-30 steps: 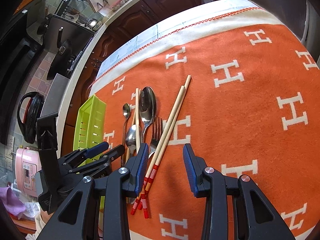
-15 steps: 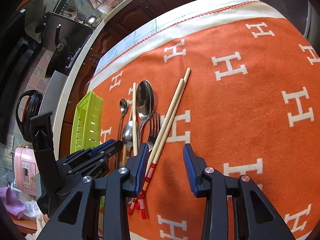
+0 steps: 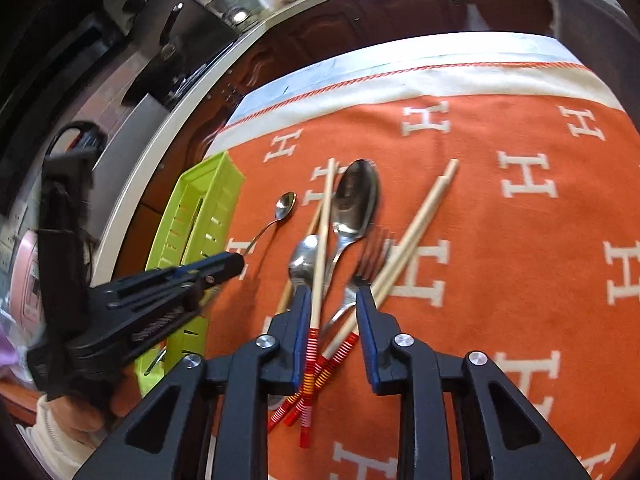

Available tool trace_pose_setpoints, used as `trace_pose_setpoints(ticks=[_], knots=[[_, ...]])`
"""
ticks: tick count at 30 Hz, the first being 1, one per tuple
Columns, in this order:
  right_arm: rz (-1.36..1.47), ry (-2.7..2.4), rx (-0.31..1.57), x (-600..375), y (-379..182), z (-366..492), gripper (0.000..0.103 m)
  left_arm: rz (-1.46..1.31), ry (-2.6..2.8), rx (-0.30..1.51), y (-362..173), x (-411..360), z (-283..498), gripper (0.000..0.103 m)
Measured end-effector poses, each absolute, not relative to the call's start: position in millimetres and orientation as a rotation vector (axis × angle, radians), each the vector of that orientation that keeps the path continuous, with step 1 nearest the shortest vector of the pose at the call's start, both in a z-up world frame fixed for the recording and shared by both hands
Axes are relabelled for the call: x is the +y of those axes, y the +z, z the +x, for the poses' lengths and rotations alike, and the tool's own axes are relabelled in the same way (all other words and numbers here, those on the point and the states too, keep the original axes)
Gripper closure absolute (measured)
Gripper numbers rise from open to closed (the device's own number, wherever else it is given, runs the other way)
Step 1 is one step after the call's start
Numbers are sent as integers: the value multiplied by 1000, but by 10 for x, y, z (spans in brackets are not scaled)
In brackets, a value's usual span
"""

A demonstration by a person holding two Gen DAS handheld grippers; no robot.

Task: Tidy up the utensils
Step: 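Grasp a gold-handled teaspoon with the left tool while the right tool grasps a red-tipped chopstick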

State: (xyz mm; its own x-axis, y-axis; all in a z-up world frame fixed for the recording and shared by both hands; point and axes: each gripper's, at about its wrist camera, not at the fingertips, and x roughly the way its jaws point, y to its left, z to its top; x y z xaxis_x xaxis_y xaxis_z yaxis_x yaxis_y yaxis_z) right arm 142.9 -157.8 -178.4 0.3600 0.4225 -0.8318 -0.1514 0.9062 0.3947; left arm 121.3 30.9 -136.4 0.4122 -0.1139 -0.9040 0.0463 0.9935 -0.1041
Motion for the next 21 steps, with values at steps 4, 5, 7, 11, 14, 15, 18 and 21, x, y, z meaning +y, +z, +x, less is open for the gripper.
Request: trace_pose_setpoints(ticks=[4,5,7,11,14,15,18,21], knots=[[221,391,1181,-1412,-1881,1492,80,-67,-101,1158,-1381,356,1165,99],[198,394,1189,-1353,-1908,1502,80,-67,-100,1172,-1415,351,1167,99],[167,401,1197,-1277,-1955,1510,80,-65,-109,1198,-1477,344,1149,99],[71,384,1195,-1115,-2031,1510,80,-48,-133,1227,-1567,292,1107,99],[13,369,1184,-1043,-2055,1504,86,-30,-145,1249,-1624,263,1096,99],[3,366,1184,-1030,-2063,1508,95,-22,-150,1247,-1623,250,1093,99],[36,381,1202,-1044,-2092,1522,96,-35,-154,1254,-1619,273,1113,98],[43,381,1202,-1044,-2103,1538,96,-39,-144,1260,-1633,263,1200,97]])
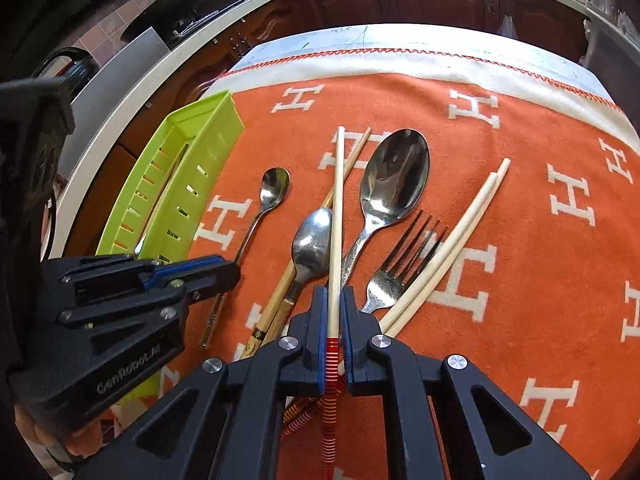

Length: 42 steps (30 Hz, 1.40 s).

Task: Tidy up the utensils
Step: 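Grasp a gold-handled teaspoon with the left tool while the right tool grasps a red-tipped chopstick, then carry the teaspoon and red-tipped chopstick into the green tray and open both tools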

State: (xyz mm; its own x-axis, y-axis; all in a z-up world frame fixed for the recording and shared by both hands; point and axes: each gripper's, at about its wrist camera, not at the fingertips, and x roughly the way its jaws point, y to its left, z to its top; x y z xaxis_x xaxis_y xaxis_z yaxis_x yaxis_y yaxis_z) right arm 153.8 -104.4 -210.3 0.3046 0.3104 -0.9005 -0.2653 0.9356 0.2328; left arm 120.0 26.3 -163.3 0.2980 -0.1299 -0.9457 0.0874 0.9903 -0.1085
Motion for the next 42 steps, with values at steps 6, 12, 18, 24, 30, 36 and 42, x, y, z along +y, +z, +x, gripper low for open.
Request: trace_pose_setpoints(ticks=[6,12,18,24,30,36,42], knots=[[79,390,1210,-1168,-2081,1459,96,-17,-120,1271,-1685,196,1382,92],[115,400,1213,-1227,-2089,1466,97,4,-110,1260,-1685,158,1516,90],[188,408,1213,-1364,-2034,1458,97,-35,-110,1254,-1654,241,1505,102],[233,421,1197,-1428,-1883,1424,97,-75,-126,1217,-1468,310,1350,102],[258,452,1184,-1355,-1688,1326,97,-105,-146,1154,-1120,444,1090,102],[246,499,1152,-1129,-1427,1180,97,-136,-140,1056,-666,695,719,102],[207,570,1121,-733,-1129,984,97,-154,-123,968,-238,959,321,101]])
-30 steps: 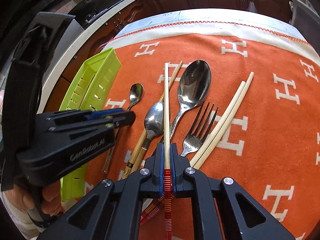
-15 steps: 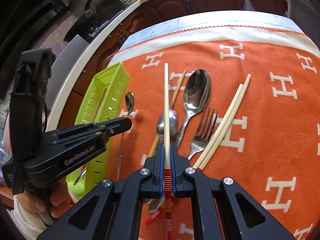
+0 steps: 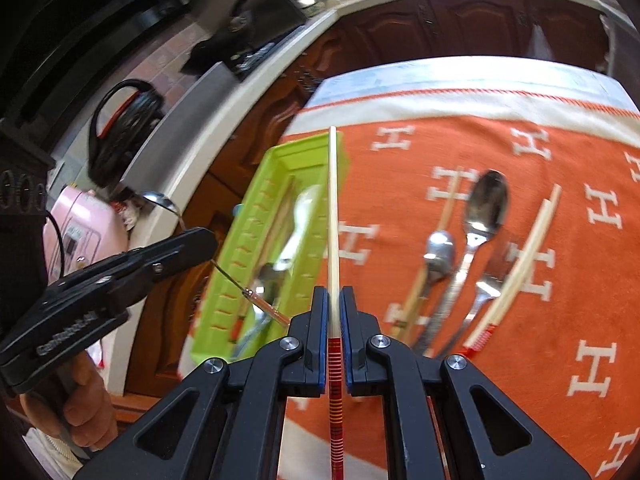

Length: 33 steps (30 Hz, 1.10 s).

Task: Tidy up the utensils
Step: 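Carry the teaspoon and red-tipped chopstick into the green tray and open both tools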

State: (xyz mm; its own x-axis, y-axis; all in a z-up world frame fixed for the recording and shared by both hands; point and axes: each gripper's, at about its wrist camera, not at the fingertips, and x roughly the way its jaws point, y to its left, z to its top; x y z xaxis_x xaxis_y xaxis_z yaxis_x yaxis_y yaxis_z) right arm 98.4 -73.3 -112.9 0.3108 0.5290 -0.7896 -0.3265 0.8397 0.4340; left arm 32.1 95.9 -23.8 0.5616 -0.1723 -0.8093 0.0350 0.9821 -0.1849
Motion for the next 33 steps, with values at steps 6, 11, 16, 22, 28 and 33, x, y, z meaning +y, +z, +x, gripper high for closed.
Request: trace_pose_setpoints(ticks=[6,11,16,22,28,33], knots=[[177,622,1128,-263,-975,820,97,-158,-65,956,-130,1299,102,101],[191,625,1189,24,-1115,908,97,-170,-12,1029,-409,1548,131,101],[244,613,1241,208,-1279,1132,97,-192,-1,1089,-756,1654,284,101],[296,578,1260,359,-1368,1381,96,-200,14,1091,-924,1671,475,93],[275,547,1268,431,-1485,1535,96,-211,33,1081,-973,1743,550,87],[250,545,1285,437,-1584,1560,96,-222,50,1083,-1002,1800,585,84]])
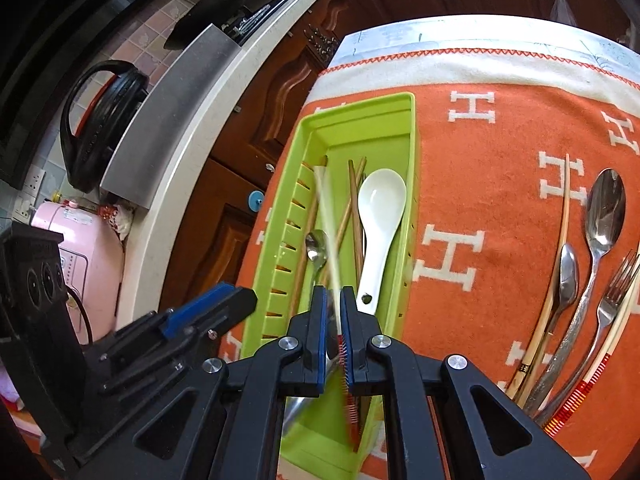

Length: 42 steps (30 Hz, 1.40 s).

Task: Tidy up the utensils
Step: 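Carry the teaspoon and red-tipped chopstick into the green tray and open both tools, then grasp a red-tipped chopstick from the blanket with the right tool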

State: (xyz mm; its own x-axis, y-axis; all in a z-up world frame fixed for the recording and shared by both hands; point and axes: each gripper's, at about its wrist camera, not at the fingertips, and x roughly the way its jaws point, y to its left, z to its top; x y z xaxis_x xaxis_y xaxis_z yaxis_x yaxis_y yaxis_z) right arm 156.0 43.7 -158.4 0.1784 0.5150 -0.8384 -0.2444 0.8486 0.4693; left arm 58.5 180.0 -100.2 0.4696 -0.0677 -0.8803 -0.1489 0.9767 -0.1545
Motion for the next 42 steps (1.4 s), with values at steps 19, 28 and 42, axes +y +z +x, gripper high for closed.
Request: trace_pose_setpoints(ticks=[19,28,42], knots=[[167,541,1261,147,-1519,1320,84,-172,18,1095,-987,1568,560,71],[223,497,1215,-487,-1325,1203,84,-102,-72,1102,-935,1071,587,71],[340,331,1217,-1605,-1604,1164,83,11,-191,1147,-1065,205,713,71]])
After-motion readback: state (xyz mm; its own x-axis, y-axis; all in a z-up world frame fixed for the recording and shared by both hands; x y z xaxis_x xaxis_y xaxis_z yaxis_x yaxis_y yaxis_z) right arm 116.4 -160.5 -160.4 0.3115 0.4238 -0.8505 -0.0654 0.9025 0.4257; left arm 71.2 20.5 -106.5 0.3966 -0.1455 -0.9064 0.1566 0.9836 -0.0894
